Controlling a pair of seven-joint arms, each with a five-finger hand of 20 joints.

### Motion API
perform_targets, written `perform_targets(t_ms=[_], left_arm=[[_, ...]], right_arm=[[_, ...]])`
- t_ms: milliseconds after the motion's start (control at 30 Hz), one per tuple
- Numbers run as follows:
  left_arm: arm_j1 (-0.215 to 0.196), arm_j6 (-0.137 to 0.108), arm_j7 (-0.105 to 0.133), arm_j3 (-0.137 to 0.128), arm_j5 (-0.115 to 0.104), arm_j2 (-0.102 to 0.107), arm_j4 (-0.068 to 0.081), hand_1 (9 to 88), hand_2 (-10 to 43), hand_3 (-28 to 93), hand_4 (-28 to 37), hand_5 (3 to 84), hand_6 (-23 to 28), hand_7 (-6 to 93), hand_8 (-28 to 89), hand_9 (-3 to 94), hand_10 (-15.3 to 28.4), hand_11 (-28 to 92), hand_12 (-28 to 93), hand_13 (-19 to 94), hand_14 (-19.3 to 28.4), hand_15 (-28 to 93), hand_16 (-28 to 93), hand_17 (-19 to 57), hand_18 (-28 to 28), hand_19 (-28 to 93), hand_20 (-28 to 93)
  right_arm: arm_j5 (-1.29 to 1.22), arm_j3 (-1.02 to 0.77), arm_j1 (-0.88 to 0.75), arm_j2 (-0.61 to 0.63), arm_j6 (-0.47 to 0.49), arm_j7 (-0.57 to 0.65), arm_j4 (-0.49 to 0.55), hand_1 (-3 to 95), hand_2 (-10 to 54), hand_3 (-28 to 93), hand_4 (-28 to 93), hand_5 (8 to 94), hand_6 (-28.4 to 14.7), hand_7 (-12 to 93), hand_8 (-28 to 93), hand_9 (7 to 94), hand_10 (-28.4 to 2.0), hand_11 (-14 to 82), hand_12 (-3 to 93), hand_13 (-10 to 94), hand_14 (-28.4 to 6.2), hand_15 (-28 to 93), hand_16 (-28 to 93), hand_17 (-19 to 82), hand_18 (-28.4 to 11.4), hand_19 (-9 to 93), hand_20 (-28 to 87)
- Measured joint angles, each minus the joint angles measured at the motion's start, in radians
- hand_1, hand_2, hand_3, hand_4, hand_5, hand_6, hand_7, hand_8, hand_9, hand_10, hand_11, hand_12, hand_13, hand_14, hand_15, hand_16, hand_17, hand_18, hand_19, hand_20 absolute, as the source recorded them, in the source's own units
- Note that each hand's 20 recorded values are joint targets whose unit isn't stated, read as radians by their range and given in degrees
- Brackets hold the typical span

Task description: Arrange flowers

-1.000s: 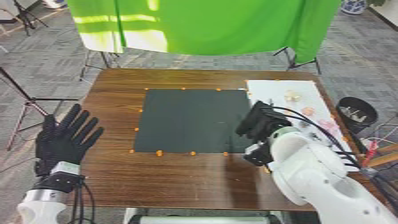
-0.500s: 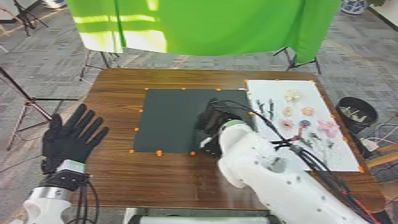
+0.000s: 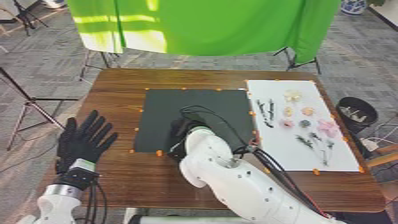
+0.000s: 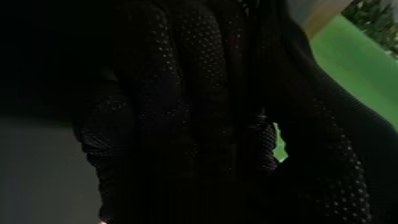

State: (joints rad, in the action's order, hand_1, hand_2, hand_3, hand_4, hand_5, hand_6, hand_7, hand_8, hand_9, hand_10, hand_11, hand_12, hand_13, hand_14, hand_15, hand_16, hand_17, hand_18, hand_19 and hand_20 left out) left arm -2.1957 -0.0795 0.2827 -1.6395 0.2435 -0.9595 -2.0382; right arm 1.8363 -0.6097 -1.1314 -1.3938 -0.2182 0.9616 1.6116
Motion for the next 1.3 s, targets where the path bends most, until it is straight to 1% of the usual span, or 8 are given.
perform_targets(t_ms=[200, 300, 433, 533, 700, 833, 967, 1300], left_arm=[[0.0, -0.004, -0.003, 0.003, 0.0, 0.0, 0.001, 23.2, 18.0, 58, -28.3, 31.3, 7.8, -0.6, -6, 21.4, 11.1, 9, 3, 14, 11.3, 11, -3, -5.0, 12.3, 22, 9], [-0.001, -0.004, -0.001, 0.003, 0.0, -0.001, 0.001, 23.2, 17.9, 58, -28.3, 31.5, 7.7, -0.4, -6, 21.4, 11.1, 9, 3, 14, 11.6, 11, -3, -5.0, 12.2, 21, 9], [-0.002, -0.004, 0.002, 0.002, 0.0, -0.003, 0.001, 22.8, 17.8, 59, -28.3, 31.9, 7.8, -0.1, -6, 21.4, 11.2, 9, 3, 14, 11.6, 11, -3, -4.9, 12.0, 21, 9], [-0.001, -0.004, -0.001, 0.002, 0.002, -0.006, 0.003, 22.7, 17.8, 59, -28.3, 32.0, 7.9, -0.1, -6, 21.3, 11.3, 9, 3, 14, 11.7, 11, -3, -4.8, 11.8, 20, 9], [0.002, -0.004, -0.015, 0.002, 0.029, -0.012, 0.007, 23.0, 17.8, 59, -28.3, 32.4, 7.9, 0.3, -6, 21.4, 11.8, 9, 4, 14, 12.0, 11, -3, -4.8, 11.8, 20, 9], [0.004, -0.004, -0.02, 0.002, 0.038, -0.013, 0.007, 22.1, 17.7, 61, -28.3, 32.7, 8.1, 0.6, -6, 21.4, 12.1, 10, 4, 14, 12.6, 12, -3, -5.1, 11.9, 20, 9], [0.003, -0.004, -0.02, -0.002, 0.038, -0.013, 0.007, 21.9, 16.8, 64, -28.3, 32.7, 8.4, 0.6, -5, 21.3, 12.2, 10, 4, 13, 12.7, 13, -3, -5.1, 11.9, 21, 10], [-0.008, -0.007, -0.017, -0.013, 0.031, -0.016, 0.005, 22.3, 16.8, 64, -28.3, 33.3, 8.4, 2.7, -6, 22.1, 12.9, 11, 6, 14, 14.0, 16, -4, -6.1, 12.7, 23, 9]], right_arm=[[0.001, 0.035, 0.008, -0.03, -0.018, -0.023, -0.014, 41.1, -9.5, 93, 2, 86.3, 1.2, 23, 17, 93.7, -6.2, 14.2, 31.6, 94, -2.5, 27, 42, 52, -20.8, 93, 18], [-0.008, 0.045, 0.009, -0.025, -0.011, -0.054, -0.009, 41.2, -9.5, 93, 2, 86.3, 0.8, 23, 18, 93.7, -6.9, 13.8, 31.5, 94, -2.9, 26, 42, 53, -20.9, 93, 17], [0.021, 0.082, 0.012, -0.01, -0.001, -0.056, 0.0, 42.1, -9.5, 93, 1, 86.5, 0.0, 22, 19, 93.7, -7.3, 13.0, 31.7, 94, -3.4, 26, 42, 52, -21.0, 93, 18], [0.063, 0.101, 0.009, 0.0, 0.029, -0.057, 0.001, 43.1, -9.5, 93, -1, 86.1, -0.4, 21, 20, 93.7, -7.6, 12.6, 32.0, 94, -3.8, 25, 42, 52, -21.2, 93, 18], [0.128, 0.11, -0.001, 0.005, 0.068, -0.067, 0.005, 46.2, -9.5, 91, -6, 84.9, -1.5, 21, 18, 93.7, -8.8, 10.2, 33.9, 93, -4.6, 25, 42, 51, -21.5, 93, 18], [0.147, 0.112, -0.006, 0.006, 0.088, -0.065, 0.01, 46.4, -9.5, 82, -11, 83.2, -2.4, 21, 14, 93.2, -10.3, 9.6, 33.4, 91, -7.2, 30, 36, 49, -22.4, 93, 16], [0.132, 0.109, -0.008, 0.008, 0.102, -0.062, 0.025, 46.8, -9.5, 80, -12, 81.7, -2.7, 21, 13, 91.6, -10.7, 9.8, 32.4, 89, -7.7, 31, 34, 47, -22.4, 93, 14], [0.103, 0.101, -0.008, 0.012, 0.111, -0.058, 0.037, 49.1, -9.5, 78, -13, 81.5, -5.0, 19, 11, 90.6, -13.5, 12.4, 29.9, 88, -9.2, 34, 31, 47, -22.5, 93, 14]])
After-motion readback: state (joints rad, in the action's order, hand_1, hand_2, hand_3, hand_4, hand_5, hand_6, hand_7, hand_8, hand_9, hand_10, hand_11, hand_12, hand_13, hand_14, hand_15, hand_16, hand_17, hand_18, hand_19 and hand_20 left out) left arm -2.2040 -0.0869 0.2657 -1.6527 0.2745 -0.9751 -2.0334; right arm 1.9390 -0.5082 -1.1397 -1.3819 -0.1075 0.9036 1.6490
